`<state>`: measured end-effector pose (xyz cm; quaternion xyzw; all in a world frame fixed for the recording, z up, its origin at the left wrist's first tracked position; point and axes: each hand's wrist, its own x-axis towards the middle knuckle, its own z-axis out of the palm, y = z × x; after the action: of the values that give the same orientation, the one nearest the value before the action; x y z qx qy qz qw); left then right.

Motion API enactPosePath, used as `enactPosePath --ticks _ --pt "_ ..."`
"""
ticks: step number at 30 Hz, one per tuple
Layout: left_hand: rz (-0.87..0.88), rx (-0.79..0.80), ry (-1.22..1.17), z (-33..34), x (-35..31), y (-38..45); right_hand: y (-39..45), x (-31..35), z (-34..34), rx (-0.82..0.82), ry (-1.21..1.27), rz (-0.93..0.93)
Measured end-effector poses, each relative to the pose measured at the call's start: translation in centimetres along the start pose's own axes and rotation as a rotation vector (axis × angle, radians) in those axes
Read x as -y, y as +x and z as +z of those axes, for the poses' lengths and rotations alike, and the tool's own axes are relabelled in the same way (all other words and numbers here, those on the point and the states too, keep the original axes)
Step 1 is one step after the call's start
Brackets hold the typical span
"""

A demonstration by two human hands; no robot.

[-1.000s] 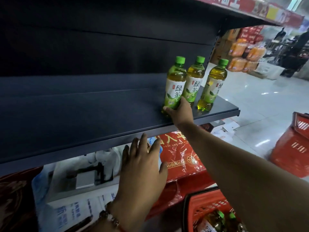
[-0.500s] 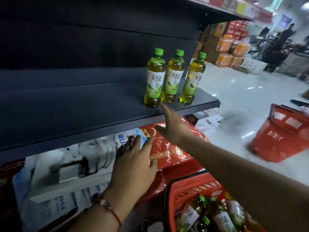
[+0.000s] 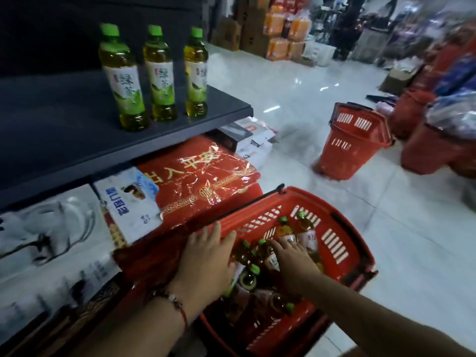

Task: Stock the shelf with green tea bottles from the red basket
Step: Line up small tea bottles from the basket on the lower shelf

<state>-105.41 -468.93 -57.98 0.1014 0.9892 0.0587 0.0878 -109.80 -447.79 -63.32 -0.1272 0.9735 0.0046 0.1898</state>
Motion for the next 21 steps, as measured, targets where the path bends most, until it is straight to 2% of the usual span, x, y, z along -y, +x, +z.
enactPosePath --ticks 7,10,15,21 --pt "0.087 0.1 0.091 3.5 -3.9 2.3 3.0 -1.5 5.3 0.096 -0.03 0.046" --pt "0.099 0.132 0.112 4.4 -3.9 3.3 3.6 -1.3 7.6 0.222 -0.053 0.047" --pt "0.121 0.133 0.126 5.3 -3.7 4.8 3.1 -1.1 8.8 0.543 -0.13 0.073" --pt "0.14 0.142 0.112 6.0 -4.4 6.3 3.9 -0.7 9.8 0.631 -0.275 0.115"
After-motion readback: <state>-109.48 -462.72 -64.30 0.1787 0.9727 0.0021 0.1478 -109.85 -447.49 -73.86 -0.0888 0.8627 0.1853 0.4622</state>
